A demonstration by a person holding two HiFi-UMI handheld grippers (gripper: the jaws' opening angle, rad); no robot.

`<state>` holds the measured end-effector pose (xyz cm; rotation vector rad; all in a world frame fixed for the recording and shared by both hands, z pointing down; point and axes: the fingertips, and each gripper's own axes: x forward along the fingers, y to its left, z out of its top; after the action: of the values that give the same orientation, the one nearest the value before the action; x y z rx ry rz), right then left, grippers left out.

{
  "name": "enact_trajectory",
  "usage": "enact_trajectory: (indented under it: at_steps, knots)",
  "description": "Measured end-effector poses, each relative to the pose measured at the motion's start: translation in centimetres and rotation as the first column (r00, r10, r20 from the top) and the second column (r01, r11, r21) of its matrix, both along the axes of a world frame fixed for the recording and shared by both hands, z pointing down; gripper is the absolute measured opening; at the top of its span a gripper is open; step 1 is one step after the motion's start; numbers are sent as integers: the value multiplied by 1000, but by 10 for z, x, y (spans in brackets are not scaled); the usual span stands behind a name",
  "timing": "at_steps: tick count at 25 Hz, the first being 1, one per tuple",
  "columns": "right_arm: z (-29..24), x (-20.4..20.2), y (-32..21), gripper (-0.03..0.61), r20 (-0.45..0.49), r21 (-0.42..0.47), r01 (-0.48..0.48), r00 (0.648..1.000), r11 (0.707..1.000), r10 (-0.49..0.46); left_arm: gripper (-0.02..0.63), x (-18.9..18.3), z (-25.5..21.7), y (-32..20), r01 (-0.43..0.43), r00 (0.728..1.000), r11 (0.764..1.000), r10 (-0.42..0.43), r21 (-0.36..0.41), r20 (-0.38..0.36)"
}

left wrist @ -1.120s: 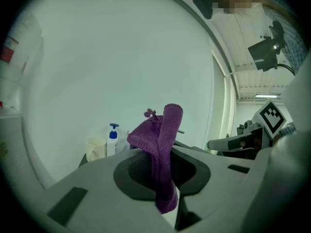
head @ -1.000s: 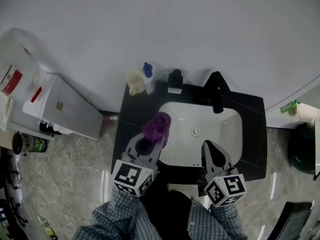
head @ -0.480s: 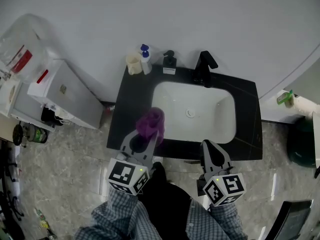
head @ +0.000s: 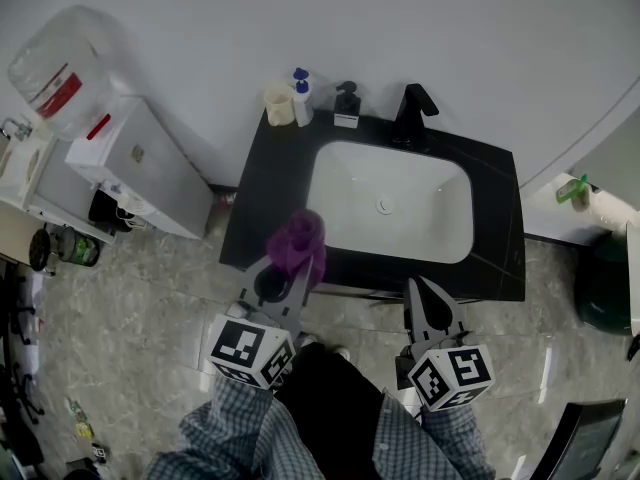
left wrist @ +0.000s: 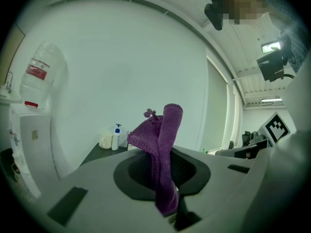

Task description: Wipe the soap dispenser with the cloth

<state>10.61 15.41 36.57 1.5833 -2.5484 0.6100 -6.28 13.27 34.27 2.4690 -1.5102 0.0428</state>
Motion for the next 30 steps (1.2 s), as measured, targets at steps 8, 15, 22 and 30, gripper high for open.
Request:
enact_trajectory:
  at_steps: [8, 15, 22, 30]
  knots:
    - [-14, -14, -4, 18, 6, 29, -8, 1000, 1000, 8, 60, -7, -9, 8, -46, 998, 999, 45, 12, 47]
    - [-31, -27, -8, 18, 16, 68, -7, 1000, 998, 6, 60, -15, -15, 7, -56, 998, 998, 55, 12, 23]
    - [-33, -34, -13, 18, 16, 70, 0, 1000, 998, -1, 60, -13, -13, 1, -71, 997, 997, 71, 9, 10]
    - [-37, -45, -19, 18, 8, 84, 24, 1000, 996, -25, 60, -9, -17, -1, -94, 996, 996, 94, 11, 2]
